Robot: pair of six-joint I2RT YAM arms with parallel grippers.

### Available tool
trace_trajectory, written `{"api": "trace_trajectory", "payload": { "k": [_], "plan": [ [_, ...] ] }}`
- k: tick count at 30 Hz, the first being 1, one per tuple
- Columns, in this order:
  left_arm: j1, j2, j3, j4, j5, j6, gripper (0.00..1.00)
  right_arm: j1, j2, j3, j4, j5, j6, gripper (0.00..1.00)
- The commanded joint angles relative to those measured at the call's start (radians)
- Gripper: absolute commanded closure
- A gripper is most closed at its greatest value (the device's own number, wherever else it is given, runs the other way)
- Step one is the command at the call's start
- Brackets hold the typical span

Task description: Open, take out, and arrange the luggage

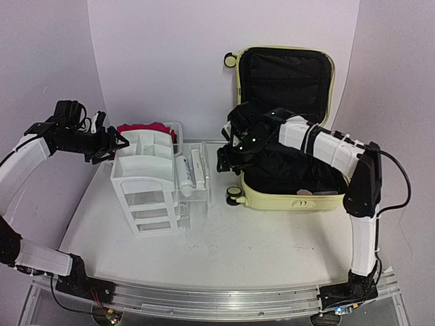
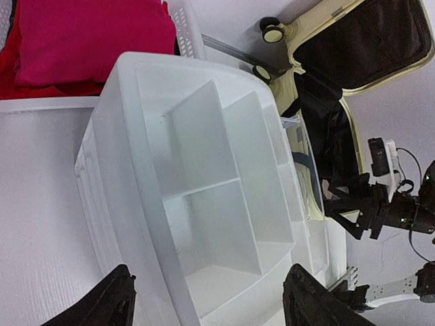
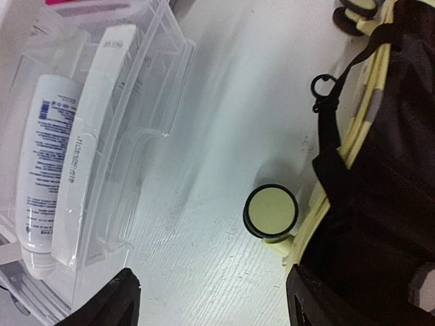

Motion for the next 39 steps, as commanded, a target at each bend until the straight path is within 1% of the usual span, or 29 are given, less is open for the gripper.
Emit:
{"api": "trace_trajectory", "payload": {
  "k": [1,4,10,14,19,23,26,29,32,35,39],
  "plan": [
    [0.003,0.019,-0.012,0.017,0.047,0.047,0.25,0.042,0.078,0.083,0.076,-0.084,-0.01,0.25],
    [0.003,0.019,-0.038,0.044,0.063,0.035,0.25,0.076,0.084,0.066,0.18,-0.102,0.026,0.24],
    [-0.009,0.033,-0.059,0.065,0.098,0.025,0.29,0.126,0.115,0.056,0.357,-0.092,0.119,0.24],
    [-0.021,0.031,-0.075,0.076,0.104,0.019,0.32,0.147,0.162,0.088,0.425,-0.082,0.165,0.23],
    [-0.049,0.029,-0.095,0.096,0.103,0.003,0.34,0.166,0.247,0.17,0.504,-0.15,0.254,0.22],
    [-0.062,0.035,-0.103,0.101,0.103,0.003,0.34,0.177,0.292,0.225,0.513,-0.175,0.282,0.22],
    [-0.062,0.026,-0.112,0.102,0.086,0.003,0.34,0.176,0.254,0.184,0.504,-0.162,0.265,0.21],
    [-0.062,0.008,-0.118,0.104,0.058,0.003,0.34,0.177,0.148,0.055,0.47,-0.032,0.203,0.2],
    [-0.062,-0.001,-0.122,0.104,0.049,0.006,0.34,0.176,0.1,-0.002,0.406,0.098,0.171,0.2],
    [-0.061,-0.003,-0.126,0.106,0.043,0.008,0.34,0.177,0.114,-0.006,0.393,0.095,0.178,0.24],
    [-0.061,0.007,-0.128,0.107,0.046,0.006,0.34,0.179,0.195,0.078,0.369,0.045,0.195,0.27]
  ]
}}
